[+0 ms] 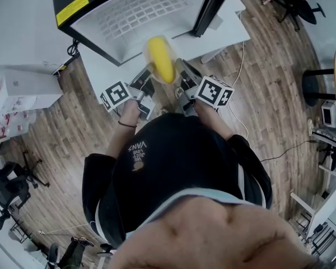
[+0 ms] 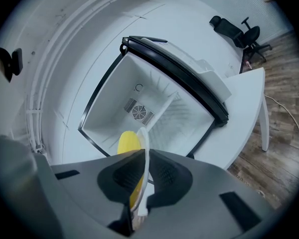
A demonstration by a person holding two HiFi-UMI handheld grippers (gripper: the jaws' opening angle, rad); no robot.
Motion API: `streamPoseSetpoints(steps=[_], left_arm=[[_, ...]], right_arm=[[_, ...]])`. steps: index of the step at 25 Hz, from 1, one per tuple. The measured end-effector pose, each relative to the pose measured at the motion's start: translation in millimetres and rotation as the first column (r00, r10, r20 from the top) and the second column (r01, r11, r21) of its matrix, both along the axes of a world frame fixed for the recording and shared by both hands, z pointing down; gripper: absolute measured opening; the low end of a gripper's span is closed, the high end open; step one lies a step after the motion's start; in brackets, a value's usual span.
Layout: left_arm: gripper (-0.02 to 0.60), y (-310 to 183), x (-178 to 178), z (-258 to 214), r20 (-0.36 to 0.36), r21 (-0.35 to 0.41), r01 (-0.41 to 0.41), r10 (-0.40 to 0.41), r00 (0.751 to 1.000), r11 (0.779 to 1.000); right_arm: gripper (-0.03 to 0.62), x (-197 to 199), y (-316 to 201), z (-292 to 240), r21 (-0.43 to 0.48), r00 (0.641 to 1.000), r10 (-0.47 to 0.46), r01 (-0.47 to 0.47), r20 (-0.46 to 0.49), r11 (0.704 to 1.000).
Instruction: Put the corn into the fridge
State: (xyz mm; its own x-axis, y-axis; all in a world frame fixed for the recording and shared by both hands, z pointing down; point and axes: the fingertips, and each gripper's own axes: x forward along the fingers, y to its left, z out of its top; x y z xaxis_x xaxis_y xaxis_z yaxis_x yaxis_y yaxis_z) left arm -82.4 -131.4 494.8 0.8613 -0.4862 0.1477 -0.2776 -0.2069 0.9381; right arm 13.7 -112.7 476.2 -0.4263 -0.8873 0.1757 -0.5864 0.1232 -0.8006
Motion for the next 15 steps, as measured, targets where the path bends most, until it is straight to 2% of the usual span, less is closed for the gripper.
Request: streamPoseSetpoints(steps=[15], left_arm=[[0.031,-49,13,-9,-0.012,0.013,0.099,-0.099,0.995,0.995]], right_arm=[[0.026,16,-60,-8,0.018,0.995,-0.104,0.104,-0.002,0.994]])
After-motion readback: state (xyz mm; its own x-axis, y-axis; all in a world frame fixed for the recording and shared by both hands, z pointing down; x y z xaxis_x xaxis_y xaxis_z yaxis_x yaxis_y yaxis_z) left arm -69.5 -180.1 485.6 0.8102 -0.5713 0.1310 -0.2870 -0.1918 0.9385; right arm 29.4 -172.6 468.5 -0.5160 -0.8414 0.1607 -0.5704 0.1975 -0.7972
